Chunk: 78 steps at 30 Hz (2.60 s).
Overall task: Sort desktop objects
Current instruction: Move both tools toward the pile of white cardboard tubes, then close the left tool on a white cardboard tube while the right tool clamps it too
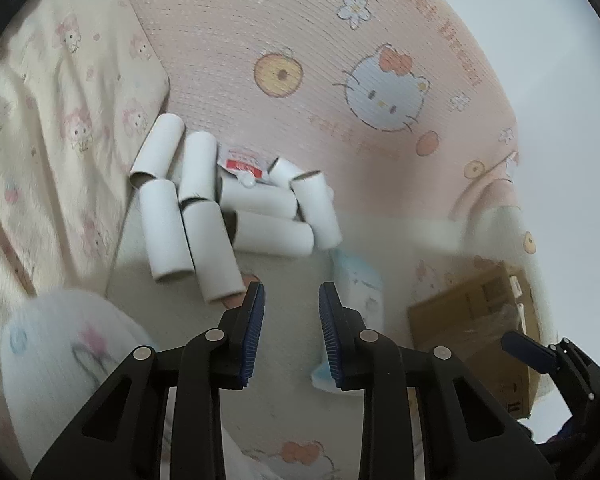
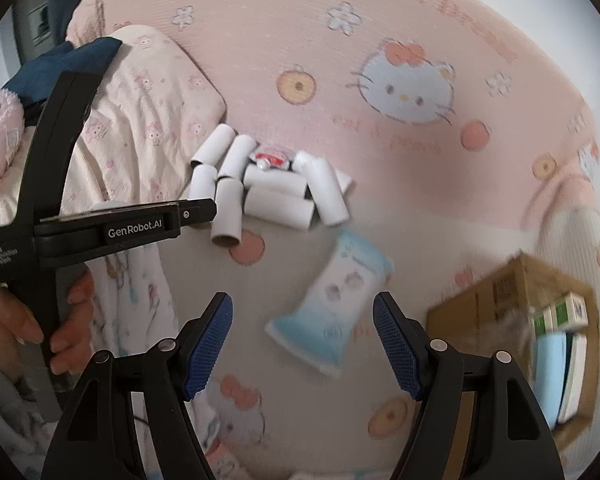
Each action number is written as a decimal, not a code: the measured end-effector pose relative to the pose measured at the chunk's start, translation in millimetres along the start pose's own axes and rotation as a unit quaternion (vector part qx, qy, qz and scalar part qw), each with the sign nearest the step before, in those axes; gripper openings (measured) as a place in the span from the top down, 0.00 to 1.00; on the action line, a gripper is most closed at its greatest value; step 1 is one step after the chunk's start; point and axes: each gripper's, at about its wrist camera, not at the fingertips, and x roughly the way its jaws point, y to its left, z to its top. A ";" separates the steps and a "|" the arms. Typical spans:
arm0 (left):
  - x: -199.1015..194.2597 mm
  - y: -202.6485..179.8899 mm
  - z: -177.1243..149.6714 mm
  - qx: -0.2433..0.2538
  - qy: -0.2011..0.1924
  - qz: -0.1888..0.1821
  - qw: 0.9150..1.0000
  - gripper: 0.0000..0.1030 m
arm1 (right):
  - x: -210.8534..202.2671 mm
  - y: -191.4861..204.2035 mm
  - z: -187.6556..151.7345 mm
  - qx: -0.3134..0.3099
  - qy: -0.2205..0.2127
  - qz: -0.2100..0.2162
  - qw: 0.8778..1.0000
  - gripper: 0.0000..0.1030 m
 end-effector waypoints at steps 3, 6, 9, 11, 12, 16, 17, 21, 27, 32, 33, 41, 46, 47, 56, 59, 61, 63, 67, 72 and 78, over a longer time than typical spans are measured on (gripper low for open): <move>13.1 12.7 12.0 -0.016 0.012 0.001 1.000 0.70 | 13.6 4.0 7.9 -0.002 -0.006 0.006 1.000 0.31; 33.2 24.3 19.5 -0.014 0.029 0.020 0.999 0.70 | 31.7 1.0 13.8 0.027 -0.006 0.043 0.999 0.31; 56.6 37.5 22.2 -0.028 0.061 0.027 0.997 0.70 | 58.4 -3.8 19.9 0.058 0.013 0.067 0.996 0.31; 64.9 41.4 24.5 -0.037 0.069 0.023 0.997 0.70 | 69.7 -4.8 22.6 0.063 0.008 0.068 0.996 0.31; 65.2 39.7 26.4 -0.031 0.064 0.027 0.997 0.70 | 75.0 -4.6 23.8 0.062 0.010 0.067 0.996 0.31; 75.8 38.0 33.5 -0.027 0.060 0.050 0.997 0.70 | 95.5 -1.9 31.5 0.052 0.004 0.078 0.996 0.31; 80.2 43.4 36.1 -0.043 0.066 0.047 0.996 0.70 | 103.0 -1.1 32.9 0.052 0.008 0.086 0.995 0.31; 92.1 67.6 47.1 -0.102 0.087 0.044 0.990 0.69 | 132.7 0.7 38.9 0.070 0.020 0.129 0.989 0.31; 106.2 79.5 51.4 -0.139 0.113 0.049 0.983 0.66 | 165.6 7.4 46.6 0.072 0.019 0.160 0.984 0.31; 113.2 77.9 49.5 -0.133 0.130 0.052 0.981 0.66 | 191.1 15.5 48.8 0.065 0.036 0.169 0.983 0.31; 114.5 78.6 49.5 -0.137 0.131 0.054 0.981 0.66 | 194.2 17.4 48.0 0.061 0.038 0.172 0.982 0.31; 118.6 81.4 50.2 -0.150 0.129 0.040 0.979 0.66 | 222.3 29.2 45.1 0.061 0.063 0.200 0.976 0.41; 120.2 81.8 51.1 -0.150 0.131 0.034 0.979 0.66 | 235.5 35.2 43.6 0.059 0.072 0.215 0.972 0.55; 120.5 82.8 51.6 -0.151 0.133 0.033 0.979 0.66 | 236.3 36.0 43.5 0.059 0.072 0.218 0.971 0.61; 138.7 84.9 47.5 -0.157 0.181 0.004 0.971 0.58 | 230.0 31.5 30.4 0.078 0.062 0.211 0.972 0.61; 147.9 83.7 45.5 -0.167 0.197 -0.019 0.966 0.57 | 227.8 25.0 21.6 0.096 0.064 0.208 0.971 0.61; 151.7 81.4 43.1 -0.168 0.202 -0.029 0.964 0.56 | 226.1 18.9 16.1 0.118 0.063 0.216 0.967 0.61; 154.5 80.5 40.5 -0.168 0.209 -0.039 0.963 0.56 | 223.7 13.9 11.3 0.138 0.060 0.217 0.964 0.61; 164.0 71.4 35.0 -0.172 0.221 -0.057 0.958 0.56 | 221.4 12.7 6.2 0.143 0.061 0.206 0.966 0.61; 161.0 56.6 27.6 -0.143 0.222 -0.064 0.962 0.55 | 216.0 11.2 -0.7 0.155 0.060 0.204 0.965 0.61; 138.4 43.7 14.1 -0.116 0.196 -0.074 0.971 0.55 | 202.0 17.9 -7.3 0.155 0.053 0.200 0.966 0.61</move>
